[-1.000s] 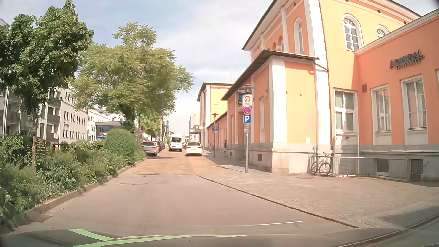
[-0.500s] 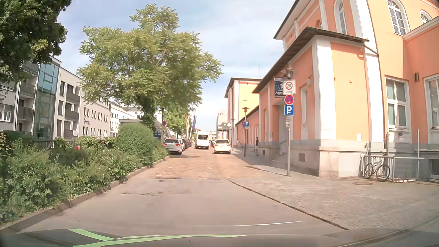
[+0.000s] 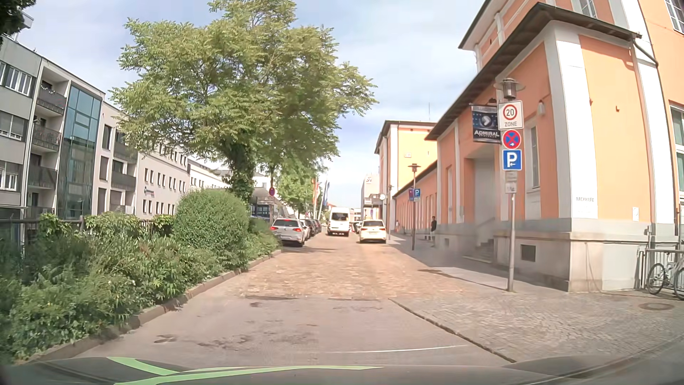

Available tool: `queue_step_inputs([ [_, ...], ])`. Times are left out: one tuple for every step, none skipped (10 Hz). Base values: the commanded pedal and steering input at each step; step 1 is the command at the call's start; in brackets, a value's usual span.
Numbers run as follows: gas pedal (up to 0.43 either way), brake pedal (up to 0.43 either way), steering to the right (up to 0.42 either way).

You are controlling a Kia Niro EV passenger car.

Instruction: Follow the waypoints while adhering to traffic rules and regulations

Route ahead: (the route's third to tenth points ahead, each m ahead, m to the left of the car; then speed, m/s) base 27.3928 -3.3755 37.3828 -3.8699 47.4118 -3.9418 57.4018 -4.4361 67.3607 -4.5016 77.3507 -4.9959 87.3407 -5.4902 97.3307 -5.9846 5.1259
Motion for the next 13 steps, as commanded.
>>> queue_step_inputs([
  [0.000,0.000,-0.043],
  [0.000,0.000,-0.037],
  [0.000,0.000,-0.032],
  [0.000,0.000,-0.026],
  [0.000,0.000,-0.021],
  [0.000,0.000,-0.020],
  [0.000,0.000,-0.017],
  [0.000,0.000,-0.009],
  [0.000,0.000,0.005],
  [0.000,0.000,0.015],
  [0.000,0.000,0.019],
  [0.000,0.000,0.019],
  [0.000,0.000,0.019],
])
